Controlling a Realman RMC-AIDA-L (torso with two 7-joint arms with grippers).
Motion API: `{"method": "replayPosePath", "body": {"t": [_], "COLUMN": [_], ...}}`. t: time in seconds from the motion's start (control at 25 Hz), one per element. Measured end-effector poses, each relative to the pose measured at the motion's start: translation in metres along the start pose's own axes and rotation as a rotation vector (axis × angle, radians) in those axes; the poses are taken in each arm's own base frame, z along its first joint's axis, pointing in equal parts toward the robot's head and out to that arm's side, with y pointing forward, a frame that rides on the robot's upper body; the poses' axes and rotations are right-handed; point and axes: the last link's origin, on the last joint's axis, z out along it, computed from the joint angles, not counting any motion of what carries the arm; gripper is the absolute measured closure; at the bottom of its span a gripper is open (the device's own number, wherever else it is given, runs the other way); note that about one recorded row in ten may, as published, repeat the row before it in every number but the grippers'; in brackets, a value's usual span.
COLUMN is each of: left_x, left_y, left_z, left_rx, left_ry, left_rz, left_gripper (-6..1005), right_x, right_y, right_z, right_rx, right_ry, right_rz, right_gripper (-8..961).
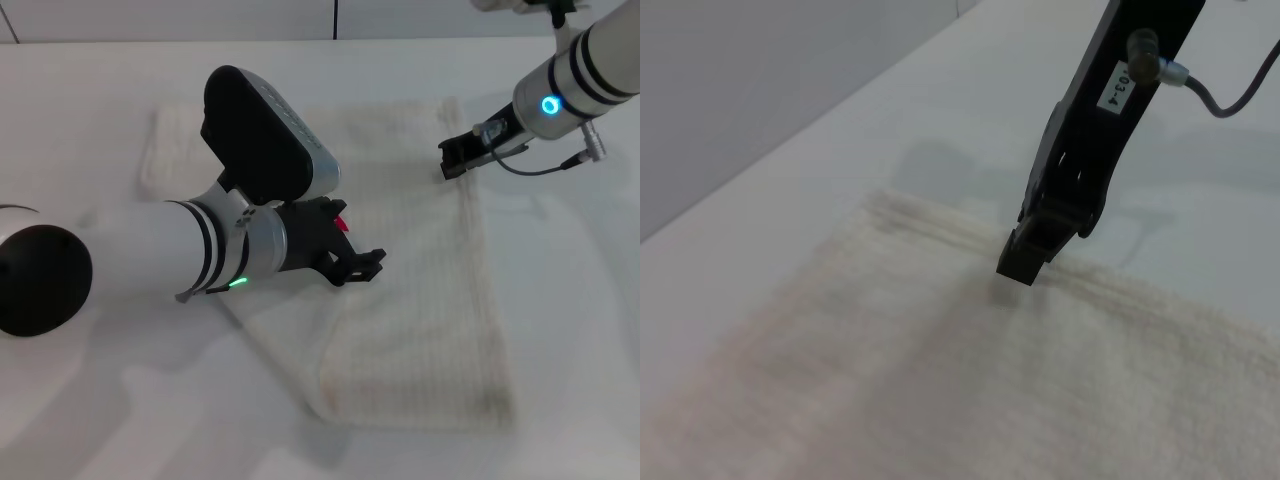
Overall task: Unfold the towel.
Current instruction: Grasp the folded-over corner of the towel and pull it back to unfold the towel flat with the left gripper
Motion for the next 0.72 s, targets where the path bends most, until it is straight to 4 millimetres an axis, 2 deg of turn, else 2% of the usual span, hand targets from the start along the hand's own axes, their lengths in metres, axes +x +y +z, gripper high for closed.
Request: {"method": "replayPosePath", "body": {"t": [0.72], "left_x": [-0.0008], "left_y": [-0.0025], "left_z": [0.0048], "left_rx": [0.014], "left_ry": [0.007], "left_rz": [0.006], "left_gripper": [243], "right_x": [0.0064], "right_y": [0.0019], "right_z": [0.0079], "right_rx": [-0.001], "right_ry": [0.011], "right_rz": [-0.012], "right_gripper": [954]}}
